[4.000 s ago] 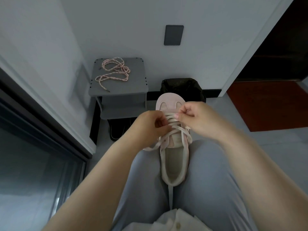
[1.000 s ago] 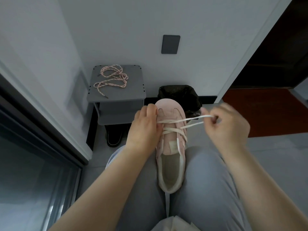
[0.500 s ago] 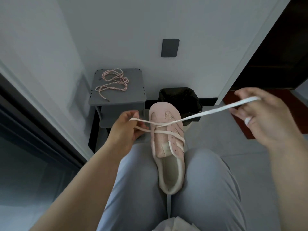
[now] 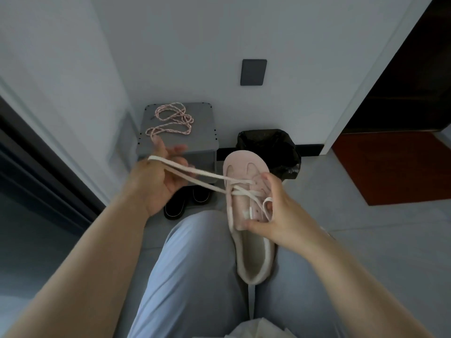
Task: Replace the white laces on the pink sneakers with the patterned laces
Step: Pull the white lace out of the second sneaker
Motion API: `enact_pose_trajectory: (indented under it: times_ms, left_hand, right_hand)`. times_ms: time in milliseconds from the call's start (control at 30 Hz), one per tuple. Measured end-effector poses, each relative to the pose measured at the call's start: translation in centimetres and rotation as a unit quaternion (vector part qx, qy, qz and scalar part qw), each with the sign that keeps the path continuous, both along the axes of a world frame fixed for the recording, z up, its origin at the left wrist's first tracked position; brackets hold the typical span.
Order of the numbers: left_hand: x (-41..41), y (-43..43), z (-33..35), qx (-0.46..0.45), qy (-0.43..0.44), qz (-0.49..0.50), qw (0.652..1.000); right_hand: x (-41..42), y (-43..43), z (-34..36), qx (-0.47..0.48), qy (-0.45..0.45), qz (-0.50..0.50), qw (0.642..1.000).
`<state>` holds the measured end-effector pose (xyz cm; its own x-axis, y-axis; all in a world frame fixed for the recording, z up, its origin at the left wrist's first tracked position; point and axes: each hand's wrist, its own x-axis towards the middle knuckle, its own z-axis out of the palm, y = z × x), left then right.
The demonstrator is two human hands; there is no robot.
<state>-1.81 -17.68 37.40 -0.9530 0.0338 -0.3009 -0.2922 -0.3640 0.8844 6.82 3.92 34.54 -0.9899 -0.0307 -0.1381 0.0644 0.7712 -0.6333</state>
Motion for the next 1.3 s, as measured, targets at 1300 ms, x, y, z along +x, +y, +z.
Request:
enact_pose_trajectory:
  times_ms: [1300]
  left_hand:
    - [2.0, 6.5, -5.3, -0.301, 0.269, -0.21, 0.89]
  right_hand:
    - [-5.0, 0.6, 6.9, 0.137, -0.05, 0.153, 0.977]
